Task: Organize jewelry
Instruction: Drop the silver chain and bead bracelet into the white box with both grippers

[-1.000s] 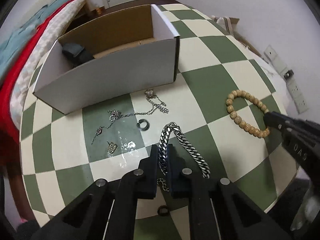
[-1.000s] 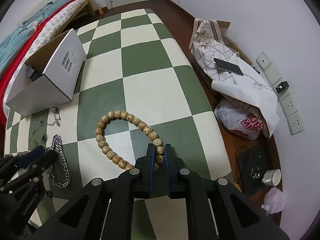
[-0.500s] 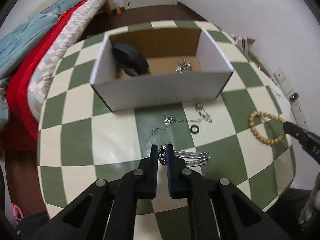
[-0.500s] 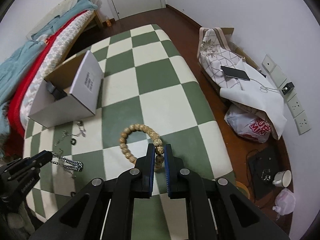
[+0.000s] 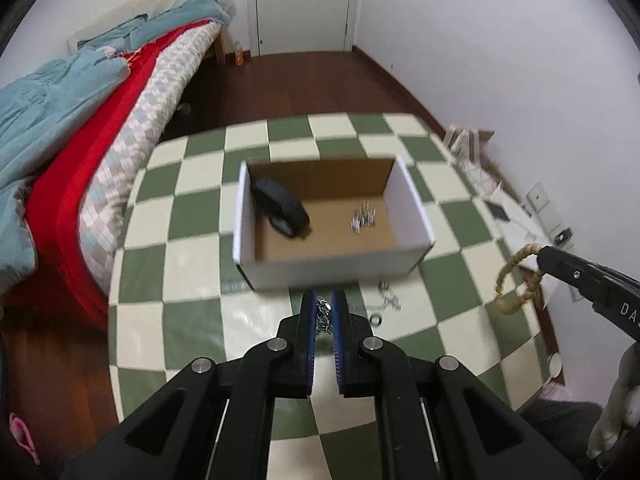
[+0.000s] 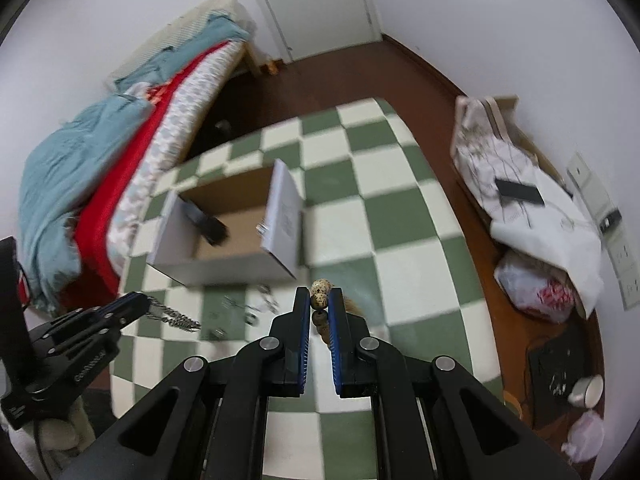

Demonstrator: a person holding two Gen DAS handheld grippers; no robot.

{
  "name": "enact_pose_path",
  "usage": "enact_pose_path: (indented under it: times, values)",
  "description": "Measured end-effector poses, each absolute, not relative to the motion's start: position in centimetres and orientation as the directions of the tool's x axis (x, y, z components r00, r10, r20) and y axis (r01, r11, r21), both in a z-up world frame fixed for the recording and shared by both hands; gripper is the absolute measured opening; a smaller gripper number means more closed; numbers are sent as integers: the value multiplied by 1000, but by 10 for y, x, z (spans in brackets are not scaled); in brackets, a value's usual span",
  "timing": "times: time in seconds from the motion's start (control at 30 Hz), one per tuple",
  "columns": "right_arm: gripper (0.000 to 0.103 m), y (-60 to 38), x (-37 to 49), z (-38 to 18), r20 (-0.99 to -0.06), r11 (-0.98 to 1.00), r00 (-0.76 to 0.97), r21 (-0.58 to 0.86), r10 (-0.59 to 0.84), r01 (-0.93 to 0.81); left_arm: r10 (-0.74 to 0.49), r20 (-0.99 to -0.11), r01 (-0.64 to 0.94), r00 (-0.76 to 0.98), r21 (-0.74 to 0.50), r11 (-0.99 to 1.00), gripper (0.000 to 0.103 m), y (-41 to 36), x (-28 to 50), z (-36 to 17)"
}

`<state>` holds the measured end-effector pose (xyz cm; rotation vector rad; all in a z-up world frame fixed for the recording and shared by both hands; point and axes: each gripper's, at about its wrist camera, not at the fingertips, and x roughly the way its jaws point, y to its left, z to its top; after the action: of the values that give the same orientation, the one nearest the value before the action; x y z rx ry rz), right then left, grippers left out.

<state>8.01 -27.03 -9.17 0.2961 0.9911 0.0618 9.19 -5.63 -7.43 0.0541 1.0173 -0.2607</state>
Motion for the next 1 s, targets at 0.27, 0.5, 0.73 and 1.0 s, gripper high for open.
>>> enact_pose_path:
  times: [0.27, 0.5, 0.73, 1.0]
  values:
    - [9, -239, 127, -45, -778, 958, 583, 288, 235, -3, -225, -806, 260, 547, -91, 961, 5, -49, 130, -30]
    - [9, -209, 184, -55, -806, 954, 526, 299, 272, -35, -214, -838, 258, 502, -91, 962, 5, -49, 175, -43]
    - [10, -193, 218, -95, -846, 942, 432, 334, 313, -28, -219, -883, 231, 415, -131, 964, 5, -39, 199, -79]
    - [10, -187, 236, -134, -892, 935, 295, 354, 341, -10, -227, -909, 153, 351, -184, 971, 6, -25, 209, -104]
